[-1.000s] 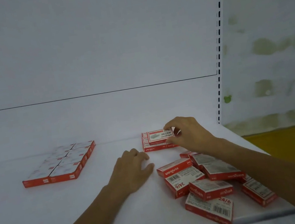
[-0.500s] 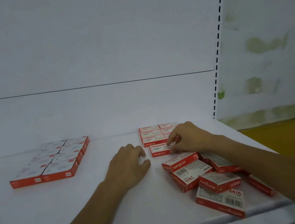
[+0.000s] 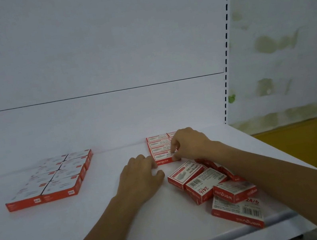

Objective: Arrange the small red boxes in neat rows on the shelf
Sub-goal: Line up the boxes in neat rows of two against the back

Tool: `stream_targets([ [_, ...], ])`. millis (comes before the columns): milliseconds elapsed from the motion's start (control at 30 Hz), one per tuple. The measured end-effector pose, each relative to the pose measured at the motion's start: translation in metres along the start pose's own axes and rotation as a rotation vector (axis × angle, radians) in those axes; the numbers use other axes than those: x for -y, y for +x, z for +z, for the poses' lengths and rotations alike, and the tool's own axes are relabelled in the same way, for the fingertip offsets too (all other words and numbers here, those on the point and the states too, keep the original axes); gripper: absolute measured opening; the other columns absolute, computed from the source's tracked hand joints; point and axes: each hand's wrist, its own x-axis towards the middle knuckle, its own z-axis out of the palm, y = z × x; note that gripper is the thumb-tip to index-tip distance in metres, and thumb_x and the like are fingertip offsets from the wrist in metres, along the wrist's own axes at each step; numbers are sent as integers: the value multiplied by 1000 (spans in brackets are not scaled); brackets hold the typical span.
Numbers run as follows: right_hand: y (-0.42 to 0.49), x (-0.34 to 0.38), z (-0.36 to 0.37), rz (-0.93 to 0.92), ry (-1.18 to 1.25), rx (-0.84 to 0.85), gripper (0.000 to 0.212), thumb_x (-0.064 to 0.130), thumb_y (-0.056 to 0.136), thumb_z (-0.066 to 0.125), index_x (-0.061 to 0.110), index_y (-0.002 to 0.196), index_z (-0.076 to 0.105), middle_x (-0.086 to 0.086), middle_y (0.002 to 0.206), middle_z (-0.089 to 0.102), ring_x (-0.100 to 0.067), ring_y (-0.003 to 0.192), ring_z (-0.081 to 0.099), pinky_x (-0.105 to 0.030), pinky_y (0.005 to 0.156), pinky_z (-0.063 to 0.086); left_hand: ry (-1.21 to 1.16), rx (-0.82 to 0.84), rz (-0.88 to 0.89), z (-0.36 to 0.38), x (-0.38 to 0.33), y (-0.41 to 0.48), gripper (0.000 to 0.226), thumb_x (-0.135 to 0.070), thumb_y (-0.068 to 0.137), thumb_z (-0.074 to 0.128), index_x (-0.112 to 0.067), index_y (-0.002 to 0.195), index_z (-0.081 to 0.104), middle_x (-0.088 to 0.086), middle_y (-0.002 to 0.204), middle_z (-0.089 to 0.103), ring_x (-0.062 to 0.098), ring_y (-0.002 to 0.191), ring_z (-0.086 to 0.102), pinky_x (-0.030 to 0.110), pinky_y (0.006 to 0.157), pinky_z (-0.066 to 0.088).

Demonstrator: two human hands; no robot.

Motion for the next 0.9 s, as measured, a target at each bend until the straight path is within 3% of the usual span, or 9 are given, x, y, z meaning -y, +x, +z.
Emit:
stream_targets([
  [200,-18,-21,-13,-37,191,33,26,29,90,55,20,112,65,-1,120,62,-11,96,55,-20,79,38,-83,-31,58,-4,-3,-5,17,-35,87,52,-22,96,58,-2,100,58,11,89,47,23,73,36],
  [300,-29,-39,-29,67,116,-57,30,33,93,49,11,104,66,-7,109,66,-14,84,59,-24,72,42,-158,-57,106,-4,-6,-6,14,-31,87,54,-22,95,60,-4,98,60,9,88,49,22,74,39],
  [367,-36,-49,-34,175,36,-6,49,47,90,48,2,97,65,-12,99,68,-22,83,64,-30,69,46,-209,-42,160,-4,-10,-7,14,-27,89,52,-21,97,62,-4,101,62,9,90,52,24,78,43],
  [433,-43,-52,-34,243,-22,72,62,63,82,49,6,100,67,-8,100,68,-23,88,65,-27,66,45,-253,-5,216,-4,-13,-6,18,-24,92,48,-20,102,62,-4,109,63,11,96,54,27,85,45],
  [500,-48,-50,-30,261,-69,97,62,69,74,52,15,101,67,-2,103,67,-17,88,63,-24,64,43,-275,39,251,-4,-15,-6,23,-23,95,44,-21,111,60,-4,117,61,11,104,53,27,90,44],
  [600,-50,-45,-28,243,-134,70,51,62,74,59,21,103,64,0,110,65,-15,94,58,-24,68,38,-293,78,252,-3,-16,-7,27,-27,96,42,-23,117,58,-5,123,59,10,107,53,26,91,44],
  [700,-50,-45,-24,222,-124,4,42,52,78,60,17,100,66,-1,107,66,-16,94,60,-25,68,39,-297,51,241,-3,-15,-8,25,-32,94,45,-23,113,59,-6,117,61,7,96,53,24,84,44],
  [900,-46,-42,-30,59,181,-139,32,32,91,50,6,92,69,-6,86,70,-20,65,60,-25,58,45,-336,-98,230,-4,-12,-2,19,-28,90,53,-26,108,59,-14,98,57,3,86,54,8,70,37],
])
